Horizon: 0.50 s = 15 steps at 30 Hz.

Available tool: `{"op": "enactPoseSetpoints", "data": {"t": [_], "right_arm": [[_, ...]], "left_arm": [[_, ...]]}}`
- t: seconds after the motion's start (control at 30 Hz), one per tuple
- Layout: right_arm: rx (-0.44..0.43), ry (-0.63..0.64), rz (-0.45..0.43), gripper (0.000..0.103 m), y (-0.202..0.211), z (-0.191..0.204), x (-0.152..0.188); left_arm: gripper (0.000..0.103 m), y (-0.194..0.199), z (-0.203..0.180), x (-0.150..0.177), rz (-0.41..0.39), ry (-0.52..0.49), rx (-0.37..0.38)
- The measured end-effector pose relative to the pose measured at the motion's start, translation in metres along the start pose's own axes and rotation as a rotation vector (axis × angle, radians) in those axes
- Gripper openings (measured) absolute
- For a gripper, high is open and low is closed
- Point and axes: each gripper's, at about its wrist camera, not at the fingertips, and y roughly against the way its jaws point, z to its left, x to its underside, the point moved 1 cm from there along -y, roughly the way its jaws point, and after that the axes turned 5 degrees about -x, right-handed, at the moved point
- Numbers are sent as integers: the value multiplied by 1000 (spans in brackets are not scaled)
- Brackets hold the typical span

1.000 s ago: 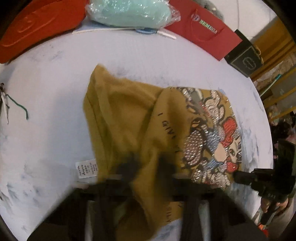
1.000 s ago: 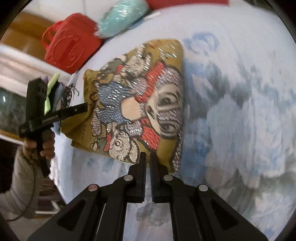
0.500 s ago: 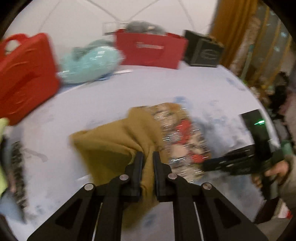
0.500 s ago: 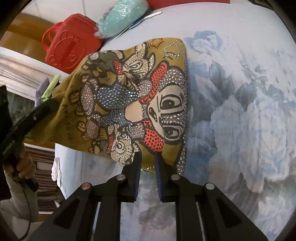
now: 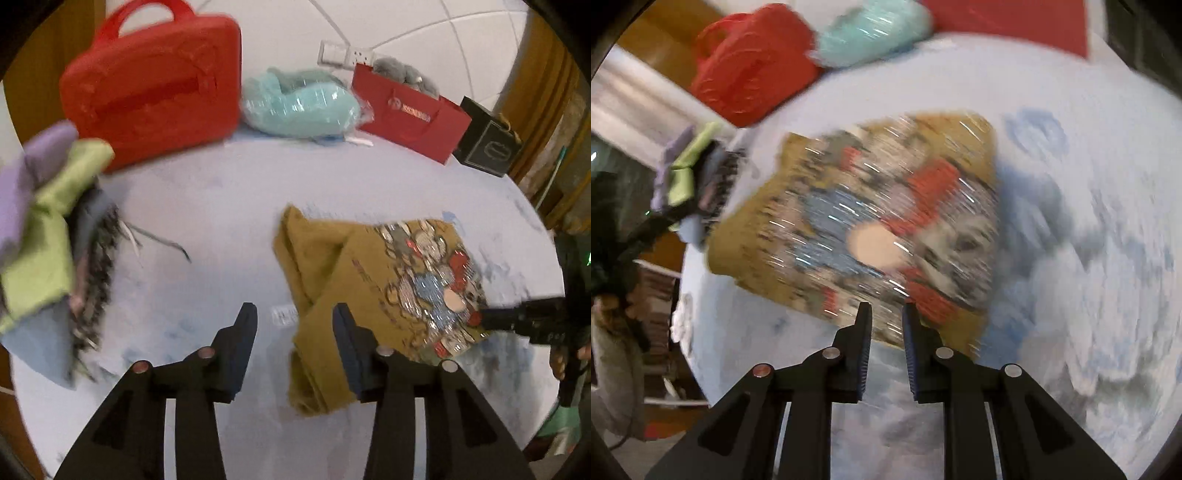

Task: Fold clothes

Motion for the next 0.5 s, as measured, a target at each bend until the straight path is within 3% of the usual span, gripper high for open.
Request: {"op": "enactPoseSetpoints", "data": {"t": [0.03, 0.07, 0.2, 0.3, 0.5], "right_arm": [[3, 20, -3, 48, 1, 8, -5], [10, 39, -4, 54, 1, 15, -10], [20, 105, 16, 54, -9, 40, -11], [41, 156, 32, 54, -25, 58, -4], [186, 46, -27, 53, -37, 55, -3]], "left_arm": [[43, -5, 1, 5, 15, 12, 16], [43, -8, 2, 9, 29, 25, 35], [43, -19, 9, 16, 62, 56, 81], [43, -17, 15, 2, 22, 64, 175], [43, -28, 4, -48, 4, -97, 305]]}}
